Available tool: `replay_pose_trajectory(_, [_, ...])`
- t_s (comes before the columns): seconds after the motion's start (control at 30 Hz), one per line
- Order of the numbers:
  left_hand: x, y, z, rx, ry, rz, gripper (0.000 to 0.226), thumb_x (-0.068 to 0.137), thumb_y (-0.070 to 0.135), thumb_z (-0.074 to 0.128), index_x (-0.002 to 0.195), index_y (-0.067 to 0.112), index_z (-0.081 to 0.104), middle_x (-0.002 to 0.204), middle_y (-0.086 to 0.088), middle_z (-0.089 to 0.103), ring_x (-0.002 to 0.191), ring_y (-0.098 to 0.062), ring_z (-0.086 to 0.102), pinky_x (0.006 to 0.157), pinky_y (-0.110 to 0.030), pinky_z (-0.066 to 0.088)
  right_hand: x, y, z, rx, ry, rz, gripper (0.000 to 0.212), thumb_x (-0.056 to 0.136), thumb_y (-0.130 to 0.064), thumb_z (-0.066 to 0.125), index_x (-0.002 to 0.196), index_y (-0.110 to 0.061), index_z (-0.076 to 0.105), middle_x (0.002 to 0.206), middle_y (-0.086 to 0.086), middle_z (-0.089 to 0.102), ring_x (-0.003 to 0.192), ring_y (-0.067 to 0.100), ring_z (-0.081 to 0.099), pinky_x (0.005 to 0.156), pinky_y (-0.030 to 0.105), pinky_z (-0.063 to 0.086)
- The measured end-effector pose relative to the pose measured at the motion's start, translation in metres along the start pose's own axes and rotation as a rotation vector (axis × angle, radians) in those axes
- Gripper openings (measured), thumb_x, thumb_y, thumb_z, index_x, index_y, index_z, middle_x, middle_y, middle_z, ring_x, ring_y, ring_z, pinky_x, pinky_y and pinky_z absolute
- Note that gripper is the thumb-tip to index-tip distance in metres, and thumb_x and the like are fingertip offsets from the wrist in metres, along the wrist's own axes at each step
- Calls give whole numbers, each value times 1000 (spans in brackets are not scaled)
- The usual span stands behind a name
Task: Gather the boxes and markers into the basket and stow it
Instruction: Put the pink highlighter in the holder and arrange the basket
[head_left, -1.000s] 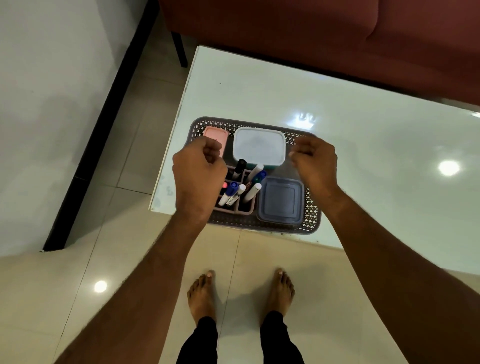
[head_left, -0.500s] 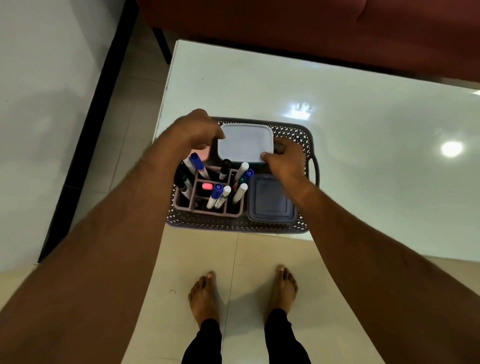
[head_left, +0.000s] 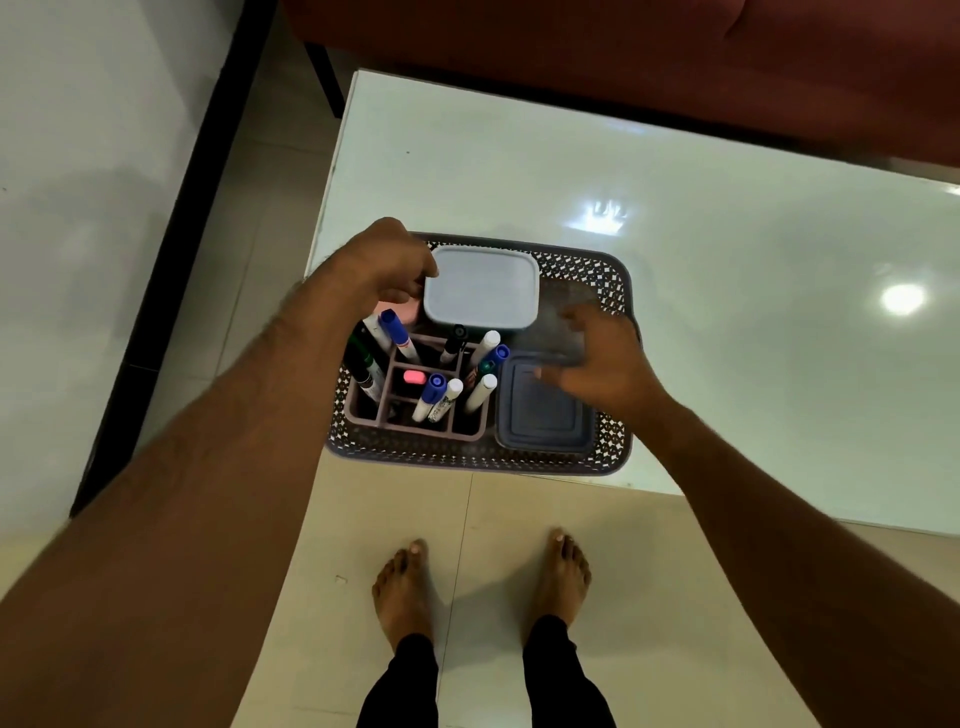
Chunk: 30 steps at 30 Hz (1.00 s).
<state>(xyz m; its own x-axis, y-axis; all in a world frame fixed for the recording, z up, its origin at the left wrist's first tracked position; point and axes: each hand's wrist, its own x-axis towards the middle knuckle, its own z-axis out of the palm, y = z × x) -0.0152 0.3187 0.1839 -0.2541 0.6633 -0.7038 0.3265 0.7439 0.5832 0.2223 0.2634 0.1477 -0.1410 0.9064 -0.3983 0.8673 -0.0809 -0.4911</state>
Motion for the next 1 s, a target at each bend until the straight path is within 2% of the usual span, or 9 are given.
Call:
replay_pose_trajectory(0.13, [14, -12, -13, 30, -66, 55, 18, 96, 9, 60, 111, 0, 65, 118, -25, 72, 86, -28, 69, 88, -40, 59, -32, 7, 16, -377, -215, -156, 110, 69, -50, 89, 156, -16, 31, 153, 12, 36, 142, 34, 33, 115, 52, 40])
replay_pose_trajectory(0.23, [14, -15, -15, 38, -71, 59, 21, 92, 3, 62, 111, -4, 66, 96, -21, 67, 82, -30, 65, 71, -33, 52, -37, 8, 21, -366, -167, -178, 113, 68, -49, 89, 157, -14, 29, 154, 13, 34, 142, 33, 31, 116, 51, 38])
replay_pose_trajectory(0.4, [7, -21, -16, 25, -71, 94, 11, 93, 2, 59, 101, 2, 66, 95, -19, 65, 84, -29, 64, 66, -29, 50, -37, 5, 18, -356, -170, -184, 112, 69, -48, 90, 157, -14, 30, 154, 12, 36, 142, 32, 33, 116, 47, 39])
replay_pose_trajectory(0.47, [8, -23, -18, -33, -65, 138, 16, 93, 1, 58, 105, 0, 68, 97, -21, 67, 86, -29, 65, 77, -36, 56, -38, 4, 16, -253, -77, -179, 103, 74, -43, 88, 156, -13, 35, 154, 11, 40, 142, 31, 34, 116, 43, 38])
replay_pose_trajectory(0.53, [6, -22, -22, -114, -26, 197, 20, 92, -1, 59, 109, 0, 70, 104, -23, 72, 88, -27, 69, 86, -36, 59, -37, 6, 11, -66, 165, -197, 80, 82, -34, 83, 150, -12, 46, 147, 12, 49, 137, 29, 40, 112, 36, 38])
replay_pose_trajectory(0.67, [10, -28, -40, -321, 64, 324, 24, 84, 2, 68, 106, 9, 72, 108, -17, 75, 94, -19, 71, 81, -25, 55, -34, 32, -1, 251, 655, -175, 53, 92, -22, 74, 140, -9, 57, 137, 10, 60, 129, 28, 53, 109, 38, 45])
replay_pose_trajectory(0.83, [16, -71, -69, -498, 248, 397, 26, 88, 2, 68, 109, 17, 72, 101, 3, 73, 90, 0, 67, 83, -14, 52, -34, 53, -3, 842, 517, 187, 56, 89, -17, 76, 141, -10, 56, 140, 12, 62, 124, 21, 61, 112, 48, 49])
replay_pose_trajectory(0.93, [16, -107, -70, -618, 231, 264, 19, 90, 12, 68, 103, 24, 72, 103, 5, 73, 100, -9, 66, 97, -27, 50, -38, 60, 10, 1022, 408, 283, 59, 85, -24, 75, 141, -13, 58, 138, 12, 64, 131, 26, 61, 115, 48, 47])
replay_pose_trajectory(1.0, [17, -129, -63, -668, 168, 201, 27, 89, 20, 67, 116, 19, 71, 111, 1, 73, 108, -13, 66, 105, -33, 49, -40, 63, 17, 1054, 365, 319, 51, 92, -23, 73, 140, -15, 60, 129, 8, 69, 128, 28, 64, 115, 51, 47])
